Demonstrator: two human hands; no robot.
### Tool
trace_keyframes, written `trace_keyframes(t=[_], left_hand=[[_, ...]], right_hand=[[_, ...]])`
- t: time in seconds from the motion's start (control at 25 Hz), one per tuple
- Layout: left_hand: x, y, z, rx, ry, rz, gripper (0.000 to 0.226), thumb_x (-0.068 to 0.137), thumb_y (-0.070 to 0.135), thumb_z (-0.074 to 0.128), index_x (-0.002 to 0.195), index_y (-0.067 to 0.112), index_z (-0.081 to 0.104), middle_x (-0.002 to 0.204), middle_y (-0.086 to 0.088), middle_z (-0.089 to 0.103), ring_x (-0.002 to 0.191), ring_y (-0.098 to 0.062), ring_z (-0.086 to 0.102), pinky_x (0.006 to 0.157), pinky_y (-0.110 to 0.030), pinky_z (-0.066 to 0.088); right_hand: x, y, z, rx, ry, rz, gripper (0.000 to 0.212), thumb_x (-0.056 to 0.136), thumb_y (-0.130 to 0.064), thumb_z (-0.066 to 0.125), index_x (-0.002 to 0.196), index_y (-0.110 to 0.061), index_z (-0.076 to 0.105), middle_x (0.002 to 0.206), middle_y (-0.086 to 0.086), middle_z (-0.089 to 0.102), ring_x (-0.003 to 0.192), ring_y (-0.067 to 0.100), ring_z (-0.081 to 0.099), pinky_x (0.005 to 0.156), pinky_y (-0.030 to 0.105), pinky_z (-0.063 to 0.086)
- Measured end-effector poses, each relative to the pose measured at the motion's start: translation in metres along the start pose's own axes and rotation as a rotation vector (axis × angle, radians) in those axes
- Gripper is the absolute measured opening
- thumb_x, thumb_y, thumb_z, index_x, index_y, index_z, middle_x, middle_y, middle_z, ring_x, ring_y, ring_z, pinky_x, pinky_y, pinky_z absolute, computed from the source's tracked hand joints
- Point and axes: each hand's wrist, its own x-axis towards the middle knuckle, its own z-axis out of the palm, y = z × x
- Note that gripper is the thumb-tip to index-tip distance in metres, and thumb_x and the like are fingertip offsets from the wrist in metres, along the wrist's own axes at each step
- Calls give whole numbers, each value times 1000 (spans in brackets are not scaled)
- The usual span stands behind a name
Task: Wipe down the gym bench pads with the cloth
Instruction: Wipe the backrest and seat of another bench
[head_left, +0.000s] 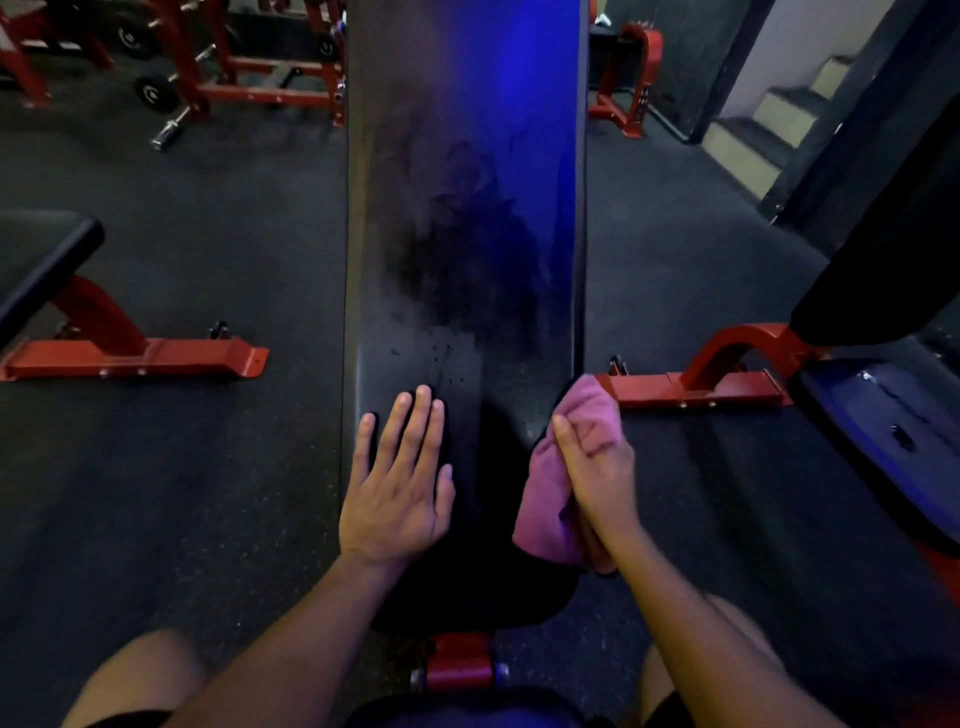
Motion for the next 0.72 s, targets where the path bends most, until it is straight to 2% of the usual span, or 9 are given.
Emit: trace_keyframes(t=[0.08, 0.12, 0.2, 0.28, 0.4, 0.56, 0.64, 0.72], left_hand=[[-1, 1, 0, -1, -17, 4, 71, 100, 38, 39, 163, 8, 26, 173, -8, 19, 160, -25, 17, 127, -56, 20], [-1, 1, -1, 2, -21, 3, 71, 100, 38, 39, 163, 8, 26, 173, -8, 19, 160, -25, 17, 127, -56, 20], [-2, 0, 0, 3, -22, 4, 72, 99, 38, 38, 163, 8, 26, 173, -8, 18, 160, -25, 17, 127, -57, 21], [-1, 0, 1, 10, -19, 14, 72, 99, 38, 39, 163, 8, 27, 173, -9, 19, 160, -25, 18, 126, -57, 22], [-1, -2, 1, 0, -16, 15, 71, 99, 38, 40, 163, 8, 28, 172, -8, 21, 159, -25, 20, 125, -57, 23], [0, -1, 0, -15, -2, 13, 71, 98, 38, 42, 162, 9, 31, 172, -7, 22, 159, -25, 21, 125, -56, 24], [0, -2, -1, -22, -7, 15, 71, 99, 39, 42, 162, 9, 30, 172, -7, 22, 159, -24, 21, 126, -55, 23], [0, -2, -2, -32, -13, 16, 71, 99, 39, 44, 162, 10, 31, 172, -6, 22, 159, -23, 20, 127, -54, 22]], right_hand=[[-7, 6, 0, 65, -27, -32, 35, 90, -53, 69, 92, -18, 70, 92, -12, 70, 85, 5, 67, 82, 43, 58], [4, 2, 1, 82, -42, -54, 22, 93, -41, 71, 93, -19, 69, 95, -16, 69, 88, 0, 65, 86, 37, 55], [42, -22, 2, 79, -21, -116, 14, 97, -32, 68, 101, -19, 67, 99, -21, 65, 89, -3, 61, 88, 23, 48], [89, -54, 6, 71, 33, -113, 22, 98, -34, 67, 108, -14, 65, 93, -22, 62, 89, 1, 59, 82, 19, 43], [123, -79, 10, 70, 47, -41, 29, 98, -41, 67, 115, -17, 67, 91, -17, 62, 94, 11, 63, 87, 25, 47], [76, -42, 2, -16, 3, -89, 50, 90, -60, 63, 114, -16, 65, 98, -8, 65, 93, 16, 65, 85, 32, 52], [37, -13, -4, -25, -53, -96, 62, 85, -71, 58, 113, -16, 66, 104, -9, 65, 97, 15, 66, 88, 33, 53], [12, 0, -11, -38, -141, -87, 65, 85, -75, 58, 113, -17, 62, 107, -13, 65, 97, 14, 67, 89, 42, 56]])
